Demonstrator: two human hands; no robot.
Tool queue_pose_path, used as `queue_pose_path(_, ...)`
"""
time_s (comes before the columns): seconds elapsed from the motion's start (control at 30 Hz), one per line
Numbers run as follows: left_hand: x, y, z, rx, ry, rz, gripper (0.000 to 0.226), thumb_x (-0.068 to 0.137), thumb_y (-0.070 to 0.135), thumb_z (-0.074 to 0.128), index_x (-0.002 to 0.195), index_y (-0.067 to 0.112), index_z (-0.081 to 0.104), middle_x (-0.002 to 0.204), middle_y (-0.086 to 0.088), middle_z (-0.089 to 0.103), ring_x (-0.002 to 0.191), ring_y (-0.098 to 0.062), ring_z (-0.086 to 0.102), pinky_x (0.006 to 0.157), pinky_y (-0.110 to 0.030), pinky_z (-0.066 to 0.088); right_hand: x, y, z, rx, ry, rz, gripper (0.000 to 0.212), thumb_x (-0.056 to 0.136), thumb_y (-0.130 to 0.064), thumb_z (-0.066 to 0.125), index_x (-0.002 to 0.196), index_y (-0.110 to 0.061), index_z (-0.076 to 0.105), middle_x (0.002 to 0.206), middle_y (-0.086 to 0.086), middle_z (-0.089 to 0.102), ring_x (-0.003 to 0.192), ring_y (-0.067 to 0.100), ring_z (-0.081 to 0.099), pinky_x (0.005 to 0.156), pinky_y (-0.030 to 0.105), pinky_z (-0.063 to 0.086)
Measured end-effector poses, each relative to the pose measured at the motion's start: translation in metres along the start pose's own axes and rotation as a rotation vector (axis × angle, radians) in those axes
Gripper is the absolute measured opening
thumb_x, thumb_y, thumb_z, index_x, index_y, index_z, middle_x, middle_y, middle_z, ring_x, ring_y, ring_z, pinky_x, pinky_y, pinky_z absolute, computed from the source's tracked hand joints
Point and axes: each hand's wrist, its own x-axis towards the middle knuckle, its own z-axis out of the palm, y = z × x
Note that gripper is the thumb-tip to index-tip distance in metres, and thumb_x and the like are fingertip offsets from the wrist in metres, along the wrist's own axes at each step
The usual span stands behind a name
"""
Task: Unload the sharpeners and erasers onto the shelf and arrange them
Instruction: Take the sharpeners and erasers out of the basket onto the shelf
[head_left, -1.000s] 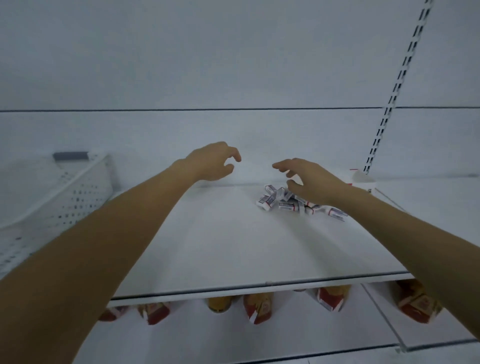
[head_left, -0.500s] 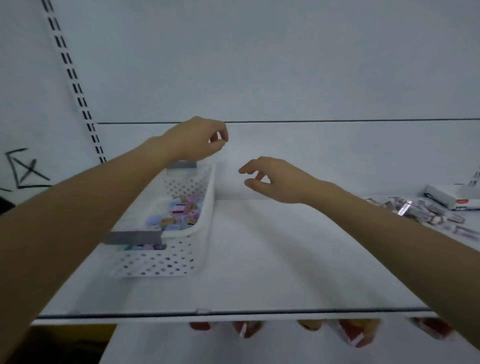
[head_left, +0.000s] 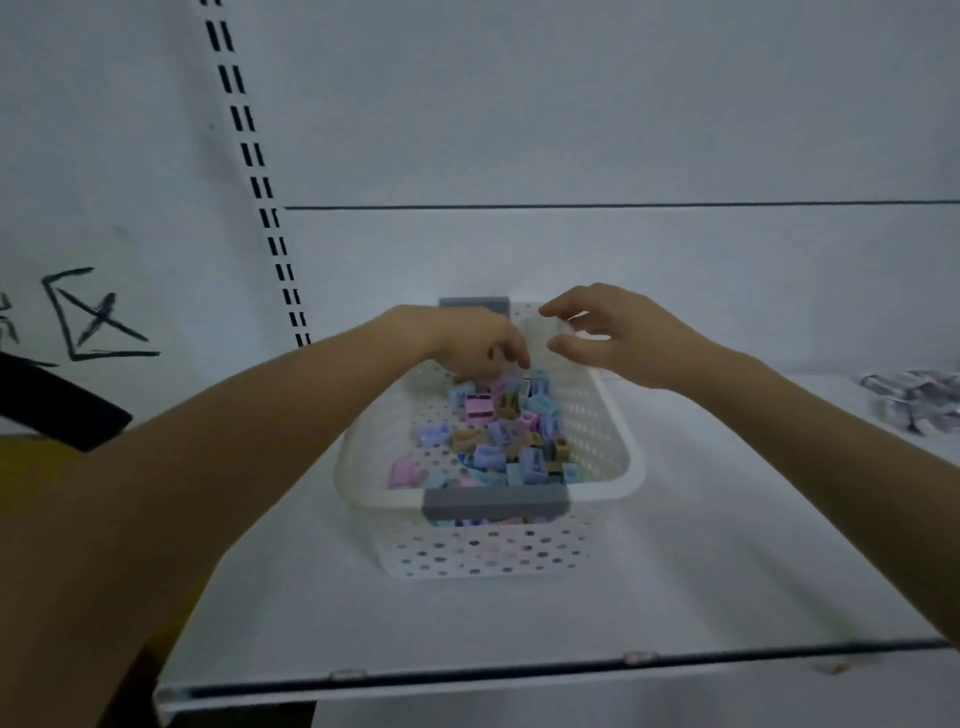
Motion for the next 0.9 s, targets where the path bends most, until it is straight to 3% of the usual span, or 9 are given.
queue_pose_path(0.17, 0.011, -0.007, 0.013, -0.108, 0.006, 0.062, 0.043, 0.087, 0.027, 0.060, 0.129, 0.022, 0.050, 0.126, 0.003, 0.053, 0.102, -0.009, 0.051, 0.088, -0.024, 0.042, -0.003, 0.000, 0.005, 0.068, 0.042, 0.016, 0.030, 0.088, -0.025, 0.058, 0.117, -0.018, 0.058, 0.112, 0.004, 0.053, 0.102, 0.014, 0.054, 0.093, 0.021, 0.043)
queue_pose_path(0.23, 0.011, -0.005, 0.014, -0.147, 0.032, 0.085, 0.043, 0.083, 0.034, 0.065, 0.122, 0.020, 0.052, 0.115, 0.006, 0.051, 0.102, -0.009, 0.049, 0.088, -0.027, 0.043, -0.002, 0.002, 0.006, 0.090, 0.042, 0.018, 0.028, 0.088, -0.025, 0.057, 0.116, -0.019, 0.059, 0.110, 0.003, 0.052, 0.100, 0.012, 0.053, 0.089, 0.008, 0.040)
queue_pose_path(0.33, 0.014, 0.000, 0.018, -0.185, 0.060, 0.108, 0.044, 0.081, 0.032, 0.067, 0.119, 0.016, 0.051, 0.116, 0.002, 0.054, 0.105, -0.015, 0.052, 0.093, -0.034, 0.046, -0.001, 0.004, 0.006, 0.086, 0.025, 0.026, 0.027, 0.089, -0.026, 0.056, 0.115, -0.021, 0.059, 0.108, -0.001, 0.049, 0.098, 0.007, 0.050, 0.080, -0.006, 0.033)
queue_pose_path(0.5, 0.017, 0.003, 0.018, -0.152, 0.095, 0.100, 0.038, 0.082, 0.017, 0.065, 0.117, 0.010, 0.051, 0.112, -0.008, 0.058, 0.098, -0.022, 0.056, 0.087, -0.038, 0.049, -0.002, 0.002, 0.005, 0.106, 0.013, 0.019, 0.026, 0.088, -0.026, 0.058, 0.114, -0.023, 0.059, 0.106, -0.002, 0.048, 0.101, 0.010, 0.051, 0.089, 0.012, 0.038)
queue_pose_path(0.63, 0.016, 0.001, 0.020, -0.120, 0.069, 0.064, 0.040, 0.082, 0.011, 0.062, 0.119, 0.011, 0.048, 0.115, -0.008, 0.056, 0.099, -0.023, 0.054, 0.088, -0.039, 0.048, -0.001, 0.005, 0.006, 0.132, -0.005, 0.007, 0.023, 0.088, -0.027, 0.057, 0.112, -0.026, 0.059, 0.102, -0.005, 0.046, 0.102, 0.011, 0.051, 0.094, 0.018, 0.038)
queue_pose_path(0.77, 0.014, 0.001, 0.017, -0.171, 0.029, 0.008, 0.043, 0.080, 0.019, 0.068, 0.116, 0.013, 0.046, 0.113, -0.007, 0.056, 0.100, -0.023, 0.055, 0.090, -0.041, 0.048, -0.001, 0.007, 0.007, 0.131, -0.003, 0.001, 0.022, 0.088, -0.029, 0.056, 0.110, -0.027, 0.059, 0.096, -0.013, 0.043, 0.100, 0.008, 0.050, 0.093, 0.015, 0.037)
queue_pose_path(0.9, 0.008, 0.001, 0.015, -0.187, -0.047, -0.051, 0.052, 0.077, 0.021, 0.071, 0.118, 0.015, 0.041, 0.110, -0.006, 0.052, 0.098, -0.023, 0.053, 0.087, -0.039, 0.049, 0.000, 0.007, 0.006, 0.114, -0.015, -0.010, 0.022, 0.088, -0.031, 0.056, 0.109, -0.029, 0.058, 0.101, -0.008, 0.045, 0.098, 0.005, 0.047, 0.084, 0.006, 0.036)
